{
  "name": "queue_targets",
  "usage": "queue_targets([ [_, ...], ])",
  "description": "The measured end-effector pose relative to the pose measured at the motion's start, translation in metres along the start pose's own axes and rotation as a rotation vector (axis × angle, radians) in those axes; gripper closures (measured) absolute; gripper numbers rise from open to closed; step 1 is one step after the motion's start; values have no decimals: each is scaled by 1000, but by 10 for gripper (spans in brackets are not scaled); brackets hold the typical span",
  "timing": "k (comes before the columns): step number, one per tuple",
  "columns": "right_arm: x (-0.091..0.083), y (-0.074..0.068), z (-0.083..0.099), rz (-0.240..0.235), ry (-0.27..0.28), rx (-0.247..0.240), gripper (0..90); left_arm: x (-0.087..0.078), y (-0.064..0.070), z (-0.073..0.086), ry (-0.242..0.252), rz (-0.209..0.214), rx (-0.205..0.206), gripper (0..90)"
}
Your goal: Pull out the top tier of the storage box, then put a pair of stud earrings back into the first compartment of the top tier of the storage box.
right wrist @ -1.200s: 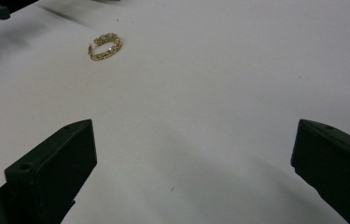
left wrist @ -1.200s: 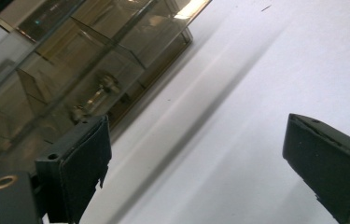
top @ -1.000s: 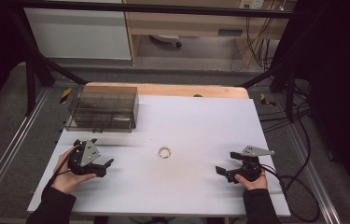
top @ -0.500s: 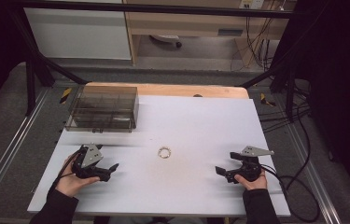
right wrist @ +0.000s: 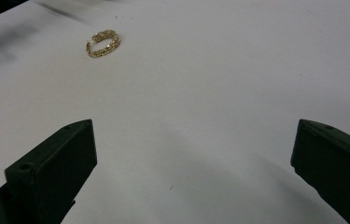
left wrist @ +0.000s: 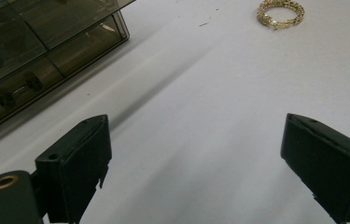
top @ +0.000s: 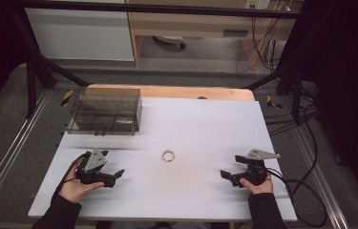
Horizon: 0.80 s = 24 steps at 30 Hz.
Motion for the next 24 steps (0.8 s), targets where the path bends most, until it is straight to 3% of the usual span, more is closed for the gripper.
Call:
queue_targets([
  [24, 0, 0, 0, 1, -1, -3, 6, 14, 21, -29, 23, 74, -12, 90],
])
Point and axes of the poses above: each handheld gripper's, and its own axes: x roughly forward along the jaws, z roughly out of its underside, y roughly to its right, the point moved 6 cm from there along x, roughly forward along the jaws, and after that the axes turned 14 degrees about x, right-handed, at the moved point
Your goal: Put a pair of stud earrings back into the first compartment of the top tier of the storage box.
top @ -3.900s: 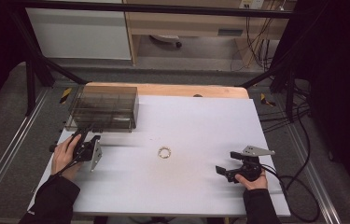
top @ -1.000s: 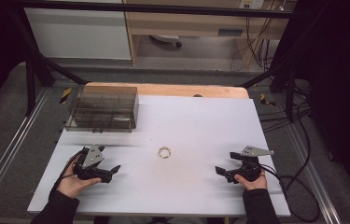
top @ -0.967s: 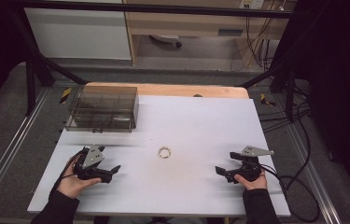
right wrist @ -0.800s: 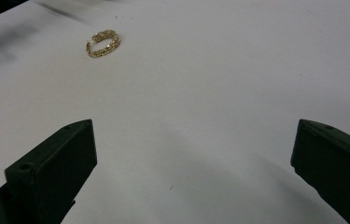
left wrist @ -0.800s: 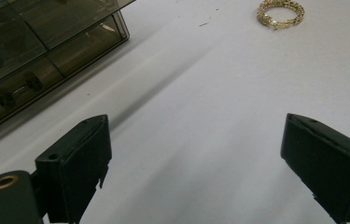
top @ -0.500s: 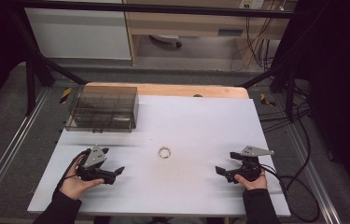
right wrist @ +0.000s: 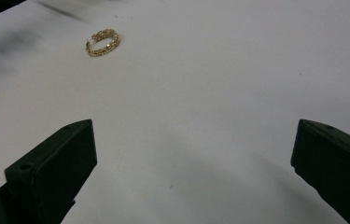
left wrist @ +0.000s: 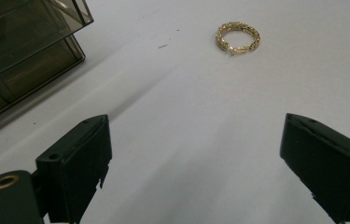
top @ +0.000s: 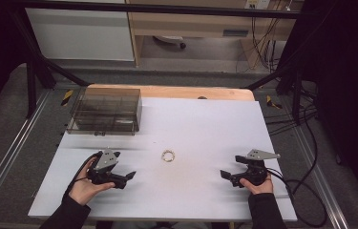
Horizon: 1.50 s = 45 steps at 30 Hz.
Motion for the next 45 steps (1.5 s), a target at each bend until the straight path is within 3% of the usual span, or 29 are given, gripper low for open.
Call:
queue_targets([
  [15, -1, 0, 0, 0, -1, 0, 6, 19, 5, -25, 11, 44, -9, 103],
  [25, -1, 0, 0, 0, 1, -2, 6, 35, 4, -39, 19, 48, -33, 113],
  [31, -1, 0, 0, 1, 0, -5, 6, 47, 7, -45, -8, 62, -39, 120],
  [40, -1, 0, 0, 1, 0, -5, 6, 63, 7, -53, -65, 91, -80, 150],
  [45, -1, 0, 0, 0, 0, -5, 6, 70, 5, -57, -60, 91, -111, 188],
])
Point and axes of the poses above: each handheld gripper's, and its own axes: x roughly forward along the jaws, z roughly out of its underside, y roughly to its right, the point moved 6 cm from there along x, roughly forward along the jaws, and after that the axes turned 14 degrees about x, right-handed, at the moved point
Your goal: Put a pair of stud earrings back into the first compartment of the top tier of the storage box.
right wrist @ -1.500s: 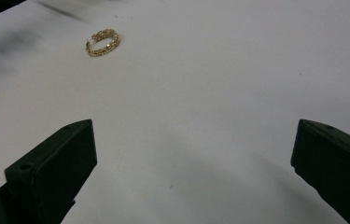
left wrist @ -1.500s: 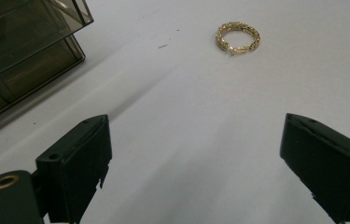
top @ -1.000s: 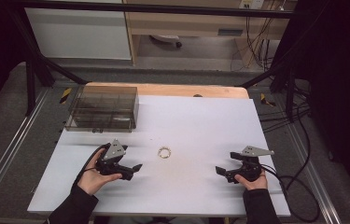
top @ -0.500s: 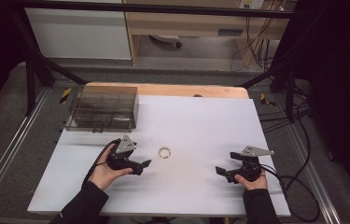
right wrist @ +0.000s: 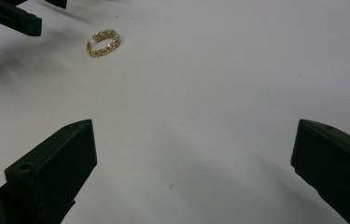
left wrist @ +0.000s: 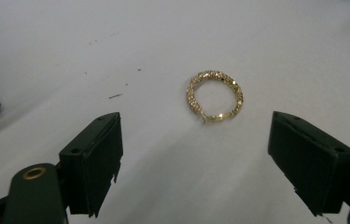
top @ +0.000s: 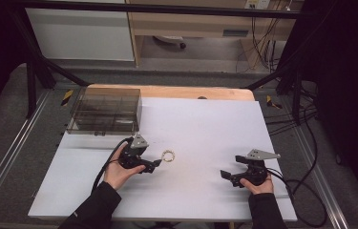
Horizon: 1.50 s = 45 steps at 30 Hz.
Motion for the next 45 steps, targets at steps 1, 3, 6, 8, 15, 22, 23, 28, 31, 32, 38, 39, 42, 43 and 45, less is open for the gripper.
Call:
queue_targets([
  [1, 0, 0, 0, 0, 0, 1, 6, 2, -1, -1, -1, -6, -6, 194],
  [3, 0, 0, 0, 0, -1, 4, 6, 4, -2, -2, -7, -12, -10, 204],
  [6, 0, 0, 0, -1, 0, 2, 6, 8, -2, -4, -15, -6, -21, 220],
  [8, 0, 0, 0, -1, -2, 5, 6, 11, -2, -6, -19, -15, -20, 233],
  [15, 0, 0, 0, -1, -1, 0, 6, 20, -2, -12, -22, -19, -33, 298],
  [22, 0, 0, 0, -2, -1, 3, 7, 30, 0, -15, -33, -16, -29, 374],
  [23, 0, 0, 0, -2, 0, 3, 6, 32, 0, -15, -35, -14, -33, 393],
  [28, 0, 0, 0, -2, 0, 3, 6, 37, -2, -13, -41, -24, -30, 471],
  [31, 0, 0, 0, -2, -1, 3, 6, 41, -1, -13, -46, -16, -42, 513],
  [32, 0, 0, 0, -2, -2, 5, 6, 42, -1, -13, -49, -15, -39, 529],
  [38, 0, 0, 0, -1, -2, 3, 6, 45, 1, -15, -41, -35, -28, 621],
  [39, 0, 0, 0, -2, -2, 2, 6, 46, 1, -16, -37, -29, -35, 628],
  [42, 0, 0, 0, -1, -2, 3, 6, 48, 0, -16, -37, -28, -48, 657],
  [43, 0, 0, 0, -2, -2, 3, 6, 49, 1, -16, -39, -21, -54, 665],
  [45, 0, 0, 0, -2, -1, 2, 7, 51, 0, -15, -43, -26, -47, 685],
])
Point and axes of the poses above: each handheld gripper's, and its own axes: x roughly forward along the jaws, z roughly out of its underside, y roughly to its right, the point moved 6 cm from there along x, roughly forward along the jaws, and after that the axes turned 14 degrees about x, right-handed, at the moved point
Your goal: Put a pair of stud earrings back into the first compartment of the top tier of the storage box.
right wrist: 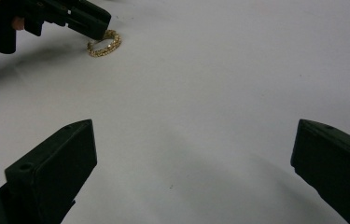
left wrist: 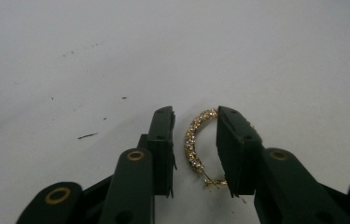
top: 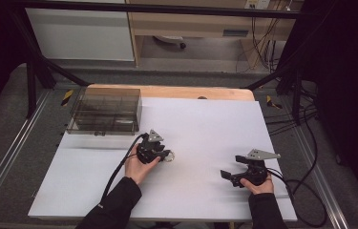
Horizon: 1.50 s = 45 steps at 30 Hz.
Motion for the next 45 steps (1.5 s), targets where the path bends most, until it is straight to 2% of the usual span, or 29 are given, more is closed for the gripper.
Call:
queue_targets([
  [8, 0, 0, 0, 0, -1, 2, 6, 1, -1, 1, -2, 1, -4, 769],
  [17, 0, 0, 0, 0, 1, 0, 7, 2, 0, 1, -5, -2, 12, 832],
  [26, 0, 0, 0, -1, 1, 1, 6, 2, 0, 1, -5, -10, 34, 852],
  [33, 0, 0, 0, 1, 0, 1, 7, -3, 0, -2, 21, -13, 38, 864],
  [45, 0, 0, 0, 0, -2, 1, 6, -10, 3, -6, 41, 6, 44, 865],
])
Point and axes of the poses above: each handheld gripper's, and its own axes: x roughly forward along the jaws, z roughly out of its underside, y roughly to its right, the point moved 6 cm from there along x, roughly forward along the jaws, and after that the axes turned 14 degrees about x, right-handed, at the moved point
